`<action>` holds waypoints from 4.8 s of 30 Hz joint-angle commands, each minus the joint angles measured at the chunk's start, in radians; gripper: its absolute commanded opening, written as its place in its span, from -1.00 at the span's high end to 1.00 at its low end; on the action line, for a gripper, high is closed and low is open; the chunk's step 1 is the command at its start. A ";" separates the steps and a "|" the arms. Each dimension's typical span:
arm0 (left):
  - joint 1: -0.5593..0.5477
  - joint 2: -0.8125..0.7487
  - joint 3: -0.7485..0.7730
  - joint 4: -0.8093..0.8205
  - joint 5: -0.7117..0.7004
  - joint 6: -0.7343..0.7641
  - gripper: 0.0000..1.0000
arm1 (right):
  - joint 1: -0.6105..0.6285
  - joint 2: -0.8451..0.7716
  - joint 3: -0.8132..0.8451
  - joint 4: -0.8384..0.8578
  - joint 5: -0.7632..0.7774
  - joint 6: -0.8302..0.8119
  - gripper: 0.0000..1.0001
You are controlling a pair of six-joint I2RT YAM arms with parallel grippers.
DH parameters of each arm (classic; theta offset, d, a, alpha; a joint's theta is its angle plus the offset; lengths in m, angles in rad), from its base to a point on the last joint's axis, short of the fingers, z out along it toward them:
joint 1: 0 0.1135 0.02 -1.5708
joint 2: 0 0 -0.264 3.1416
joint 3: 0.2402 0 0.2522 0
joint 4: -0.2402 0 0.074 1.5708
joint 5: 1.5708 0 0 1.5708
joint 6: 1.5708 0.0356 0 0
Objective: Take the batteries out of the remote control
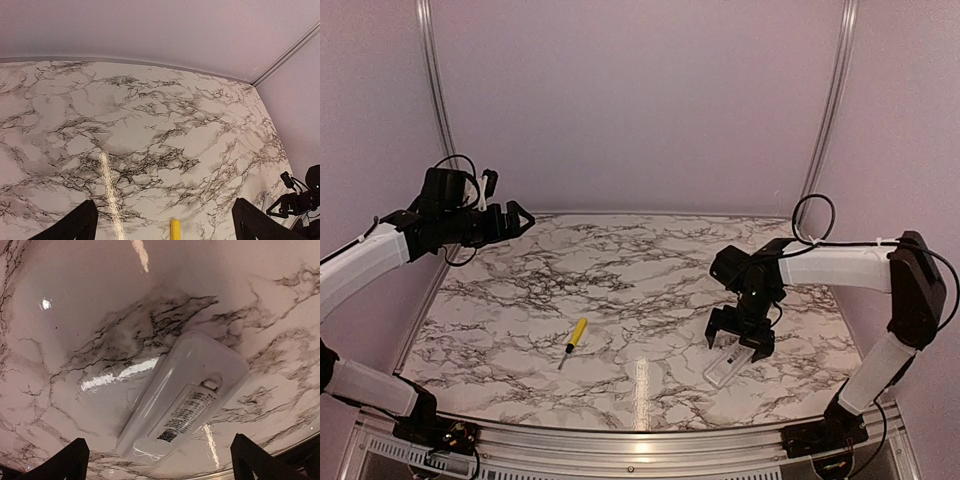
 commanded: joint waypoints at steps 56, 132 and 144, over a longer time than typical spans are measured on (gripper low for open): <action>-0.040 -0.168 -0.144 -0.035 0.062 -0.075 -0.93 | -0.076 -0.018 -0.171 0.216 0.157 0.254 -0.37; -0.500 0.291 0.146 0.416 0.171 -0.208 -0.98 | -0.081 -0.274 0.155 0.401 0.064 0.774 1.00; -0.548 0.490 0.328 0.436 0.201 -0.259 -0.94 | -0.081 -0.256 0.195 0.467 0.047 0.822 1.00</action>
